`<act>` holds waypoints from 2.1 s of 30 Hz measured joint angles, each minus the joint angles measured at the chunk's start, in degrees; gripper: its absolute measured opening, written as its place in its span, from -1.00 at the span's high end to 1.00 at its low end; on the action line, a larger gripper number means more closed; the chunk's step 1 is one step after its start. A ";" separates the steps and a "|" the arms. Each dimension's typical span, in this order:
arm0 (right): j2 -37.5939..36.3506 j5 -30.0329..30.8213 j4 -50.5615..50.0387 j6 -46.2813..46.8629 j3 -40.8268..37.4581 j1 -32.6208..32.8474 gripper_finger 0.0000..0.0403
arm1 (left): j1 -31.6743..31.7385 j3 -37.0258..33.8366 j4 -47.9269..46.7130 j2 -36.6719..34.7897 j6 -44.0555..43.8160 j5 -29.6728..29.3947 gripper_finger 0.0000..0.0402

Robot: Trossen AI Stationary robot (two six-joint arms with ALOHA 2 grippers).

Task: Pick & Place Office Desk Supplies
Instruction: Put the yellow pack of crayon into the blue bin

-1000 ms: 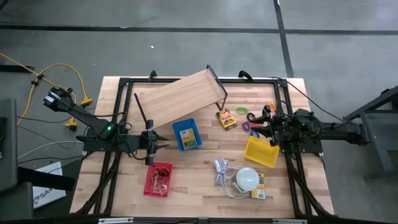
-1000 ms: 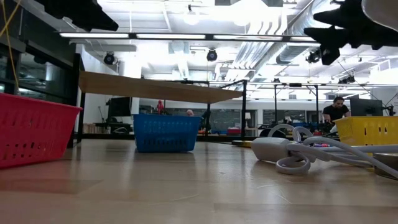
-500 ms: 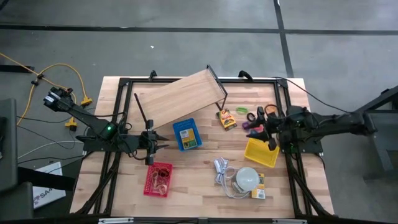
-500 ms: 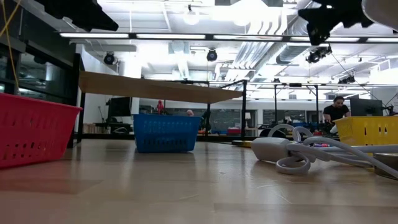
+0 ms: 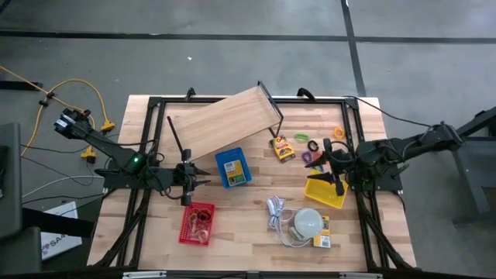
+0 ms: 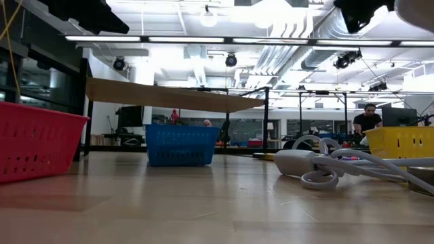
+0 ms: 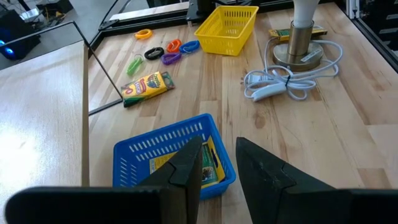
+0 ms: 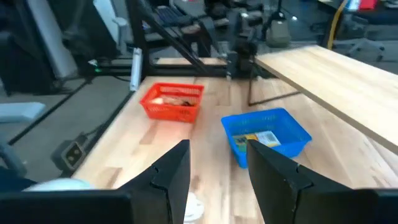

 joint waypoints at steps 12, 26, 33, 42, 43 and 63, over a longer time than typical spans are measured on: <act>8.67 2.49 6.17 1.64 3.43 14.41 0.28 | 0.02 0.00 0.00 0.00 0.00 0.00 0.54; 24.48 14.64 7.26 1.51 13.09 28.77 0.28 | 0.01 0.00 0.01 0.00 -0.01 0.00 0.54; 26.97 19.48 6.64 5.68 14.05 32.83 0.28 | 0.01 0.00 0.00 0.00 -0.01 0.01 0.54; 23.95 24.14 2.12 13.33 14.06 35.39 0.28 | 0.01 0.00 0.00 0.00 0.00 0.00 0.54; 23.22 24.52 0.71 14.86 14.06 35.37 0.28 | 0.02 0.00 0.01 0.00 -0.01 0.00 0.54; 14.84 21.45 -23.20 38.26 14.06 35.07 0.28 | 0.01 -0.02 0.00 0.00 0.00 0.01 0.54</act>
